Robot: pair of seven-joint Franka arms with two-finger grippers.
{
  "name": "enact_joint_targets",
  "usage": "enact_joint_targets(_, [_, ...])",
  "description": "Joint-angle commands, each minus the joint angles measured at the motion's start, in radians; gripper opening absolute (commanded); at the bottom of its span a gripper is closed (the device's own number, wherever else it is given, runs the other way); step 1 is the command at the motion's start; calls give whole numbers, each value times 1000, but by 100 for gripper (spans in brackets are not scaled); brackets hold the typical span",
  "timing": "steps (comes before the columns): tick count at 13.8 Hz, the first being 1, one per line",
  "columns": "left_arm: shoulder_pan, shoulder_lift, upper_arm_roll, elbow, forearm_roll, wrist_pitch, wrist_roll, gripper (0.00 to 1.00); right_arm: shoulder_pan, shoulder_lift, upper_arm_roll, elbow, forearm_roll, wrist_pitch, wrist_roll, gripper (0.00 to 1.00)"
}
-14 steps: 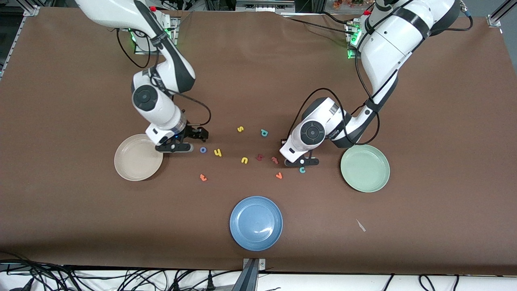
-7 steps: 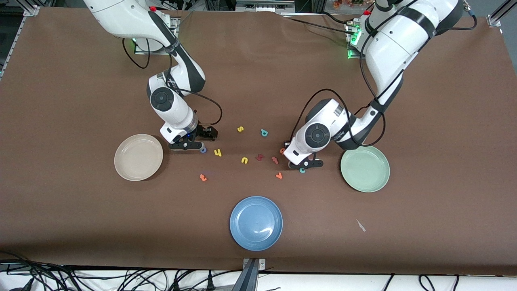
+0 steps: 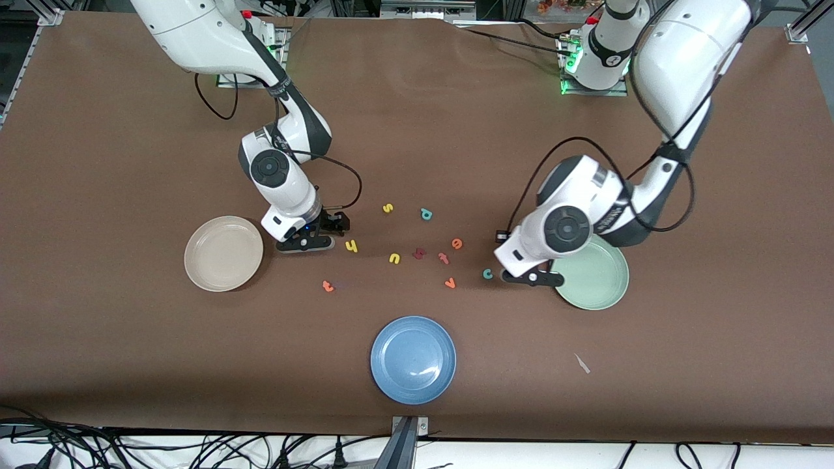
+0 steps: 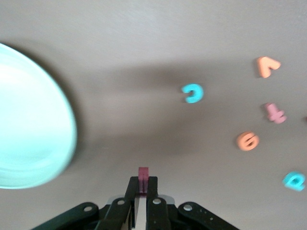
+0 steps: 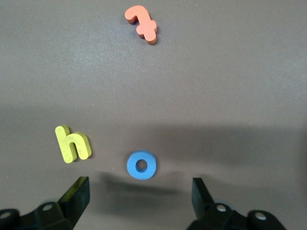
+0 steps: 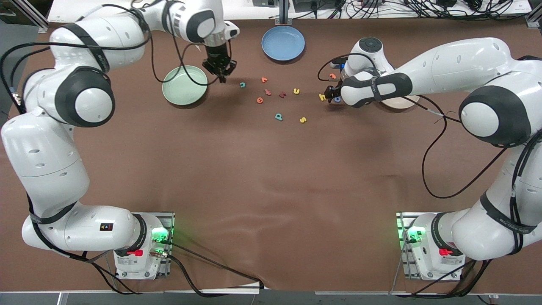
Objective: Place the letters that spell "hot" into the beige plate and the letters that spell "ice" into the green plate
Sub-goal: 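Drop the pink letter onto the green plate with the left gripper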
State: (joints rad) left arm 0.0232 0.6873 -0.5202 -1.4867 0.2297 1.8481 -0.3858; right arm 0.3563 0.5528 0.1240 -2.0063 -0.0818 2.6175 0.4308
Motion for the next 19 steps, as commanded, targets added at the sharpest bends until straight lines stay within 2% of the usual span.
enact_joint_targets(1, [82, -37, 0, -13, 14, -32, 201, 0, 4, 30, 0, 41, -30, -28, 3, 89])
enact_joint_targets(7, [169, -31, 107, -23, 33, -24, 517, 0, 3, 36, 0, 44, -58, -31, 0, 73])
enact_joint_targets(12, [169, 20, 123, -33, 88, 92, 535, 0, 3, 38, 0, 58, -59, -47, 0, 58])
enact_joint_targets(16, [169, 34, 123, -139, 96, 207, 516, 0, 3, 42, 0, 64, -59, -48, 0, 52])
enact_joint_targets(17, [169, 32, 123, -157, 92, 217, 510, 24, 4, 45, 0, 66, -59, -48, 3, 51])
enact_joint_targets(18, [169, 26, 123, -159, 85, 212, 489, 99, 4, 48, 0, 67, -59, -48, 3, 50])
enact_joint_targets(19, [169, 20, 118, -156, 86, 204, 481, 100, 4, 48, 0, 67, -59, -48, 5, 48])
